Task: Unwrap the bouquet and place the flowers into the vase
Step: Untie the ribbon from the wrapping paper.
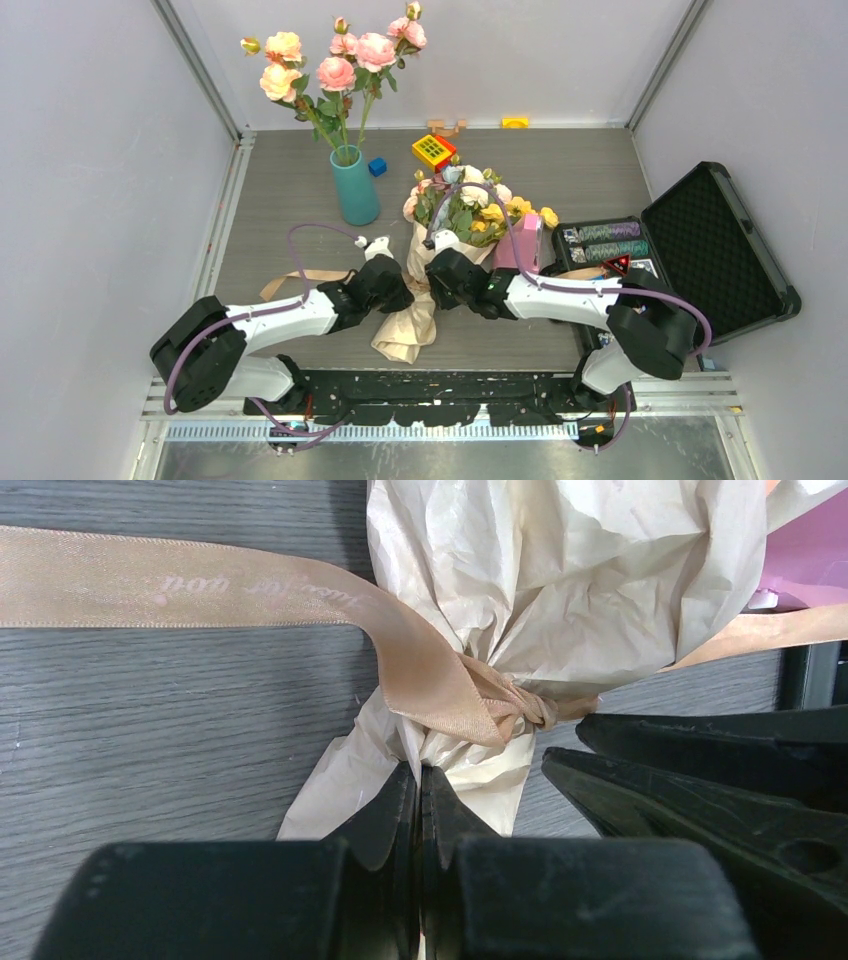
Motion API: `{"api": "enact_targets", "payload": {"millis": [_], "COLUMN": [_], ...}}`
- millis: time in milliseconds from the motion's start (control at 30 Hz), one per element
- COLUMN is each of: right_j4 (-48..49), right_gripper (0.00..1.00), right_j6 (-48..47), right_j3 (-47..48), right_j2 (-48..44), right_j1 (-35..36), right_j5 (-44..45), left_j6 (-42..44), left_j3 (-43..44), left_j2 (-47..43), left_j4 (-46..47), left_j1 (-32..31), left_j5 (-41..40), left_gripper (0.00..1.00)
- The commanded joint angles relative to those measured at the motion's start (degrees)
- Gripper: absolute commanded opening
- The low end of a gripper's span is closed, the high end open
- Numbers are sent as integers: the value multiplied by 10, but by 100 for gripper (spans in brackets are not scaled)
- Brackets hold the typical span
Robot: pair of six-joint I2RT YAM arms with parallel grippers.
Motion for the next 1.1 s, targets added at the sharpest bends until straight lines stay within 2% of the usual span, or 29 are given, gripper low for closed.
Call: {"api": "enact_targets", "payload": {"millis": [0,867,1000,1067], "right_j4": [18,36,35,33], "right_gripper": [30,25,17,9], "right_j6": [-12,-22,-23,-23], "right_j3": [28,55,58,59], "right_j2": [6,40,46,46], "right_j1": [-11,-21,-21,-21], "right_j5": [-2,-47,-47,-43], "left_j6": [14,17,17,17], "left_j3": [-11,-2,-3,-3], "left_j2": [-7,9,10,9], "left_j4": [-24,-18,-18,-18], "left_j1": [5,5,5,5], "left_j5": [-11,-4,-4,-4], "left_gripper": [0,0,0,0]}}
